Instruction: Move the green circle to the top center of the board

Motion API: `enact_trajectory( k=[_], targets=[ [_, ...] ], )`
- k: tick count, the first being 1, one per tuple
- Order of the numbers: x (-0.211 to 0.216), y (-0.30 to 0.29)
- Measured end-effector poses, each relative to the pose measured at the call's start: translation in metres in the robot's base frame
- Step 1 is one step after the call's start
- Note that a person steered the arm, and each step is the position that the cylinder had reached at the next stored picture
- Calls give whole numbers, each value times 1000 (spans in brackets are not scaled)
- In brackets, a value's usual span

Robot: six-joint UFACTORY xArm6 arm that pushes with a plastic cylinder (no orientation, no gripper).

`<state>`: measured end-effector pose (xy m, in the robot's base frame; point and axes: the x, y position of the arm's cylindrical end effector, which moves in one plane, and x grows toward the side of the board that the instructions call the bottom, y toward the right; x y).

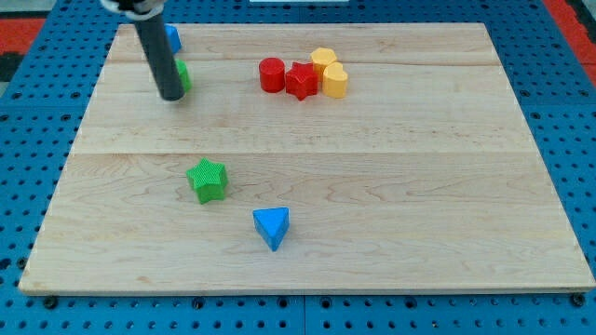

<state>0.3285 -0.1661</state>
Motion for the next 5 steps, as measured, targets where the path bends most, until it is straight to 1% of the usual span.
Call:
enact_trajectory(
  k=[1, 2, 3, 4, 5],
  targets=[
    [5, -15],
    [-39, -25],
    [-49, -10],
    [-75, 16],
    [-77, 68]
  ],
)
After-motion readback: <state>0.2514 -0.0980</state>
